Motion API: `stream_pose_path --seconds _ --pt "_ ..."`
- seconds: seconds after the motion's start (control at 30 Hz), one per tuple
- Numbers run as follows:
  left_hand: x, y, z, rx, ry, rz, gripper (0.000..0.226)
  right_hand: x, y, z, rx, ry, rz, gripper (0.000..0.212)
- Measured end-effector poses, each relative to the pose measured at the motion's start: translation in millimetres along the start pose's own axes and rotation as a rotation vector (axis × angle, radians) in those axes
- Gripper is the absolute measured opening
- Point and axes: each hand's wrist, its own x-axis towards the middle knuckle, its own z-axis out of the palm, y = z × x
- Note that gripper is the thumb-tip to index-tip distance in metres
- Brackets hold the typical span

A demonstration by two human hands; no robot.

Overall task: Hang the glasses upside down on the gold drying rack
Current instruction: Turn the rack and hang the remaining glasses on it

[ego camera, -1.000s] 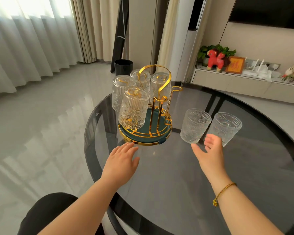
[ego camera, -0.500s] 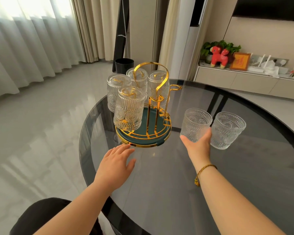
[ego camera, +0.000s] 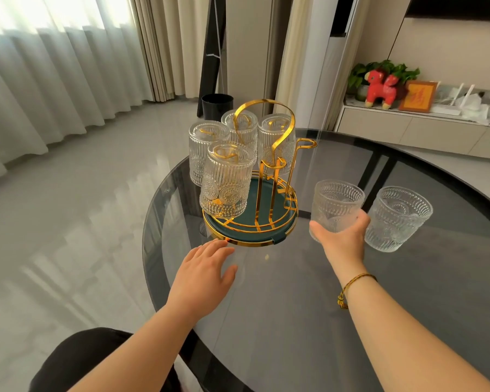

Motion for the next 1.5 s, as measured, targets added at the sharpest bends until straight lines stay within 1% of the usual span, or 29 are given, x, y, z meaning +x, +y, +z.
stream_pose_path --seconds 0.2,0.37,0.43,0.53,0.57,0.7,0.8,0.9,0.97,1.1,1.2,1.3,1.5 --pt "0 0 0 -0.026 0.018 -0.037 0.042 -7 -14 -18 0.104 -0.029 -0.037 0.076" --pt "0 1 -1 -0.06 0.042 -0.084 0.042 -14 -44 -46 0.061 -0.188 -0.129 0.071" --pt "-1 1 -1 -0.06 0.047 -0.083 0.041 -19 -57 -55 0.044 -0.224 -0.146 0.069" --pt "-3 1 -2 -0.06 0.067 -0.068 0.039 -26 -76 -66 0.056 -0.226 -0.195 0.047" --pt "-4 0 -2 -0.064 0.077 -0.06 0.038 -27 -82 -69 0.062 -0.223 -0.211 0.044" --pt "-6 -3 -5 -0.107 0.084 -0.054 0.038 -25 -105 -82 0.026 -0.215 -0.227 0.052" --pt "-4 -14 -11 -0.109 0.075 -0.087 0.039 -23 -119 -88 -0.001 -0.203 -0.27 0.053" --pt "-5 -26 -15 -0.078 0.083 -0.134 0.039 -22 -133 -86 -0.02 -0.235 -0.32 0.054" --pt "-5 -28 -14 -0.052 0.074 -0.137 0.039 -20 -143 -82 -0.097 -0.27 -0.362 0.057" --pt "-2 -27 -9 0.009 0.087 -0.128 0.04 -16 -169 -70 -0.367 -0.334 -0.502 0.067" --pt "-2 -28 -7 0.011 0.089 -0.131 0.041 -11 -186 -59 -0.506 -0.384 -0.583 0.07" --pt "-1 -28 -7 0.005 0.096 -0.125 0.042 -5 -199 -47 -0.614 -0.441 -0.611 0.073" --pt "-1 -31 -7 0.001 0.086 -0.121 0.043 6 -209 -20 -0.752 -0.525 -0.624 0.075"
